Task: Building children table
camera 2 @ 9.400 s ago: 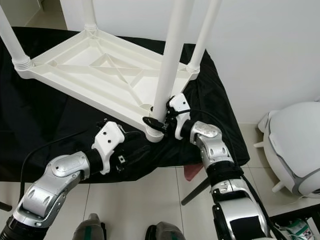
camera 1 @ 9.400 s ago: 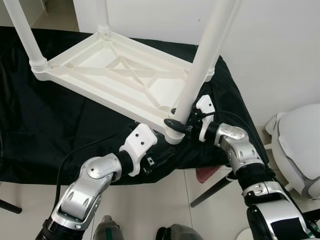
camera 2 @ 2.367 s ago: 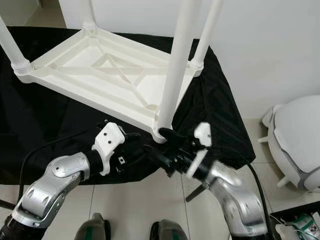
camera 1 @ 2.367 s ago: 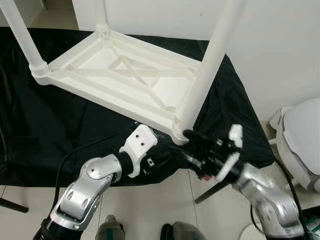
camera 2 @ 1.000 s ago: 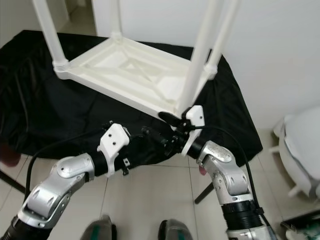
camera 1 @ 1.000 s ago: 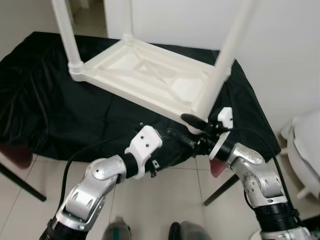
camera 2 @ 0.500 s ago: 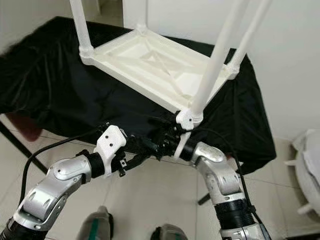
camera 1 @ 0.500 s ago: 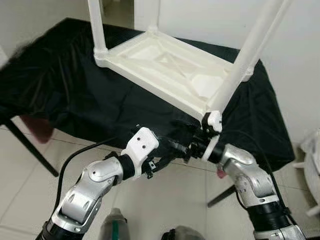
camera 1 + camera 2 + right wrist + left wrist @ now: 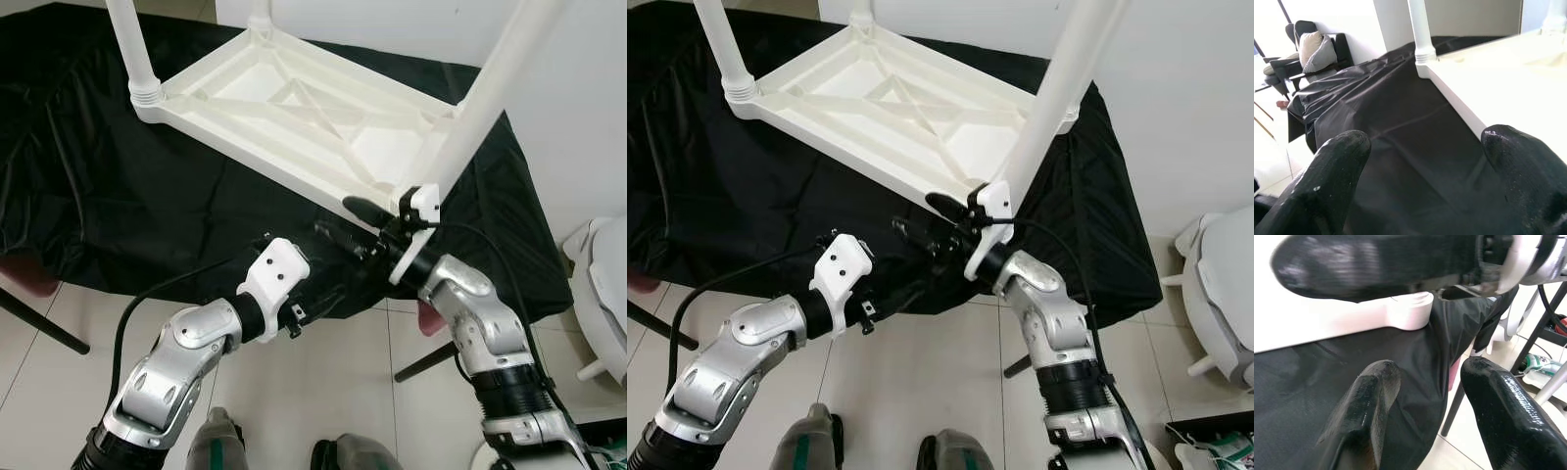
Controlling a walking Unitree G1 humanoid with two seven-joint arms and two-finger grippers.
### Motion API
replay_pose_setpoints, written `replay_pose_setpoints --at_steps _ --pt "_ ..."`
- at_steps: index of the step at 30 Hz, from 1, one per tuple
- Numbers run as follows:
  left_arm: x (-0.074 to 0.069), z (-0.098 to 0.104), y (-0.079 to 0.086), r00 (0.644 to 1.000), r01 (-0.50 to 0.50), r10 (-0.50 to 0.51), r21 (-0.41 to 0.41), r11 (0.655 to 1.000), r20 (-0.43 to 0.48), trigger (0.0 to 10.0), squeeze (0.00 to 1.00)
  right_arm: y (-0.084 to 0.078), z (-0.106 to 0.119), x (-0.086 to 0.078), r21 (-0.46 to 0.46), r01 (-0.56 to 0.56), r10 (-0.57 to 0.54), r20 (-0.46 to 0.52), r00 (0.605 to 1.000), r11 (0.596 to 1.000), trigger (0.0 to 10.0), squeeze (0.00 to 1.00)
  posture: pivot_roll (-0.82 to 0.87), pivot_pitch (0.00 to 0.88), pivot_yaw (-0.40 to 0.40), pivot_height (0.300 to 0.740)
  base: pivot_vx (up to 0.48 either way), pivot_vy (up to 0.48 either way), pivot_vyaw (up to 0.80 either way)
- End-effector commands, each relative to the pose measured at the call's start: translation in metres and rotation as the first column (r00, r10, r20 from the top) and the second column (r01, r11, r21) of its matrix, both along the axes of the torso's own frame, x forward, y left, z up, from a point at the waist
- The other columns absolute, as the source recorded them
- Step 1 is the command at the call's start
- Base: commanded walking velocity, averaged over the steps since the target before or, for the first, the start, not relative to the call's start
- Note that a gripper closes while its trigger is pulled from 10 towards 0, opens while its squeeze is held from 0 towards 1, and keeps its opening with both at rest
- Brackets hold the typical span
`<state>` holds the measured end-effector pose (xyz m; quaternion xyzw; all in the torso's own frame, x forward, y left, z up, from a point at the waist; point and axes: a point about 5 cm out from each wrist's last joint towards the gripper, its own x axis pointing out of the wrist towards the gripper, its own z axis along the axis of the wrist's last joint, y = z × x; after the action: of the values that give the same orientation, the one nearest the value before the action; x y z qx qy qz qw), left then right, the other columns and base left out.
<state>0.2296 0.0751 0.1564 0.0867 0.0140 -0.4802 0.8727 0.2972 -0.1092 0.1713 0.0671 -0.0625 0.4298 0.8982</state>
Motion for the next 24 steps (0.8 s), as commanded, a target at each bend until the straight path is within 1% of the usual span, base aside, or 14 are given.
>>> replay_pose_setpoints --at_steps 1,5,6,7,9,11,12,15,17,19,21,22,23,24 --pt "0.003 0.000 0.001 0.998 -0.057 0.057 -0.004 0.998 0.014 10.0 0.00 -0.003 -0.004 0.001 -0.017 0.017 -0.017 -0.007 1.000 1.000 10.0 0.00 0.01 0.030 -0.081 0.740 0.000 0.000 0.00" --pt "0.004 0.001 0.001 0.997 -0.068 0.069 -0.009 0.998 0.021 10.0 0.00 0.007 -0.001 0.007 -0.004 0.035 -0.035 -0.005 0.999 0.999 10.0 0.00 0.01 0.040 -0.084 0.740 0.000 0.000 0.00" --pt "0.006 0.002 0.001 0.996 -0.087 0.088 -0.014 0.996 0.030 10.0 0.00 0.024 0.004 0.018 0.040 0.142 -0.142 0.001 0.990 0.989 10.0 0.00 0.01 0.045 -0.086 0.740 0.000 0.000 0.00" --pt "0.006 0.002 0.001 0.996 -0.087 0.088 -0.014 0.996 0.030 10.0 0.00 0.024 0.004 0.018 0.040 0.142 -0.142 0.001 0.990 0.989 10.0 0.00 0.01 0.045 -0.086 0.740 0.000 0.000 0.00" --pt "0.007 0.003 0.001 0.995 -0.096 0.096 -0.016 0.995 0.034 10.0 0.00 0.034 0.005 0.026 0.064 0.249 -0.248 -0.020 0.969 0.966 10.0 0.00 0.02 0.046 -0.087 0.740 0.000 0.000 0.00" --pt "0.007 0.003 0.001 0.995 -0.096 0.096 -0.016 0.995 0.034 10.0 0.00 0.034 0.005 0.026 0.064 0.249 -0.248 -0.020 0.969 0.966 10.0 0.00 0.02 0.046 -0.087 0.740 0.000 0.000 0.00" --pt "0.007 0.003 0.001 0.994 -0.104 0.105 -0.016 0.994 0.037 10.0 0.00 0.038 0.000 0.031 0.052 0.375 -0.372 -0.050 0.927 0.926 10.0 0.00 0.02 0.049 -0.089 0.740 0.000 0.000 0.00" --pt "0.006 0.003 0.001 0.993 -0.107 0.108 -0.015 0.994 0.039 10.0 0.00 0.039 -0.001 0.031 0.049 0.406 -0.403 -0.057 0.913 0.913 10.0 0.00 0.02 0.049 -0.089 0.740 0.000 0.000 0.00" --pt "0.006 0.002 0.001 0.993 -0.108 0.109 -0.015 0.994 0.041 10.0 0.00 0.036 -0.005 0.031 0.031 0.492 -0.490 -0.070 0.869 0.870 10.0 0.00 0.02 0.052 -0.088 0.740 0.000 0.000 0.00" --pt "0.006 0.002 0.001 0.993 -0.108 0.109 -0.015 0.994 0.041 10.0 0.00 0.036 -0.005 0.031 0.031 0.492 -0.490 -0.070 0.869 0.870 10.0 0.00 0.02 0.052 -0.088 0.740 0.000 0.000 0.00" --pt "0.006 0.002 0.000 0.993 -0.105 0.106 -0.017 0.994 0.042 10.0 0.00 0.032 -0.007 0.031 0.018 0.545 -0.542 -0.074 0.837 0.838 10.0 0.00 0.01 0.052 -0.082 0.740 0.000 0.000 0.00" --pt "0.006 0.002 -0.001 0.994 -0.100 0.101 -0.018 0.995 0.044 10.0 0.00 0.027 -0.008 0.032 0.015 0.594 -0.591 -0.080 0.803 0.805 10.0 0.00 0.01 0.052 -0.082 0.740 0.000 0.000 0.00" --pt "0.006 0.002 -0.001 0.994 -0.100 0.101 -0.018 0.995 0.044 10.0 0.00 0.027 -0.008 0.032 0.015 0.594 -0.591 -0.080 0.803 0.805 10.0 0.00 0.01 0.052 -0.082 0.740 0.000 0.000 0.00" --pt "0.006 0.002 -0.002 0.994 -0.094 0.095 -0.019 0.995 0.045 10.0 0.00 0.021 -0.009 0.033 0.016 0.638 -0.634 -0.091 0.768 0.770 10.0 0.00 0.00 0.055 -0.078 0.740 0.000 0.000 0.00"
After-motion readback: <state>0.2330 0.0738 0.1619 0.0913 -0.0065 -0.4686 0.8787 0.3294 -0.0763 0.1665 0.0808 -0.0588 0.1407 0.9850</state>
